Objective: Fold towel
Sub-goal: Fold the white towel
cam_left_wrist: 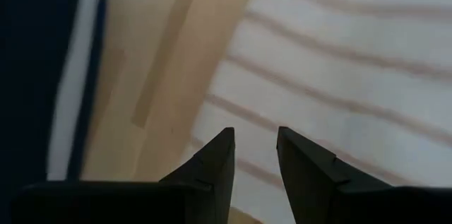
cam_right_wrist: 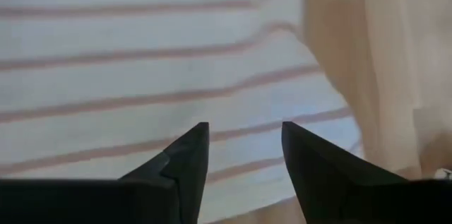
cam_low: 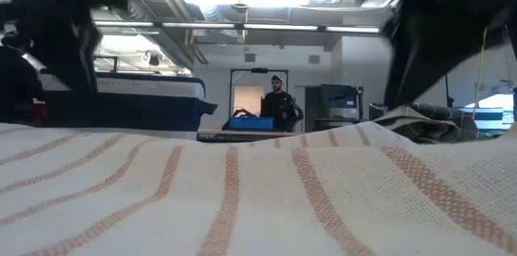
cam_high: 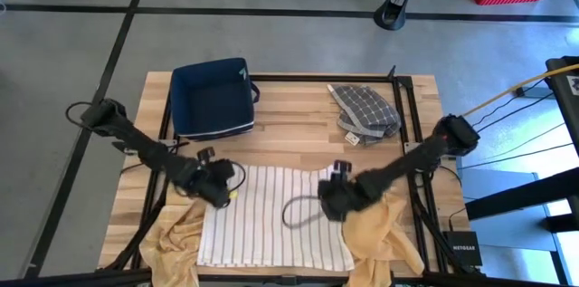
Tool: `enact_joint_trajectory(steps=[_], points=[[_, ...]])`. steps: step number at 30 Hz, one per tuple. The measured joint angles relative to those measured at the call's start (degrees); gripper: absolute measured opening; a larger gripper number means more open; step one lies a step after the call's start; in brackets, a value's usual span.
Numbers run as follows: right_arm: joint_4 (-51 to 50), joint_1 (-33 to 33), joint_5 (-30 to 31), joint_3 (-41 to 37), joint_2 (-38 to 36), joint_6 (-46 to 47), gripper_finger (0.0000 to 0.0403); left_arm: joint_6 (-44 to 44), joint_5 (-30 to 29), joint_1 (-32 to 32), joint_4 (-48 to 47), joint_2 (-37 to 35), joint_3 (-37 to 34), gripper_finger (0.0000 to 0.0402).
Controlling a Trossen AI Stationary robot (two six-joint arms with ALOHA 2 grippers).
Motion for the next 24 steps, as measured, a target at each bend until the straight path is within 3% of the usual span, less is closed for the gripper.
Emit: enact_joint_trajectory(steps=[6,12,18,24], points=[[11.97,-9.19,-8.50,-9.71,0.00,-5.82,0.0162,6.22,6.77,8.21,12.96,0.04,-11.02,0.0100],[13.47,-12.68,-13.14,-15.23,-0.33,-2.43,0.0156,0.54,7.19,10.64,13.90,-0.56,-16.90,0.0100],[12.23,-12.61,-13.54,-15.35,-0.76,-0.82,0.0156,0.31,7.38,10.72,12.74,-0.45,-15.79,0.0100],[11.02,-12.57,-14.47,-10.27,-6.10,-1.99,0.0156,6.01,7.94,10.71,9.08,-5.06,-8.23,0.0100]])
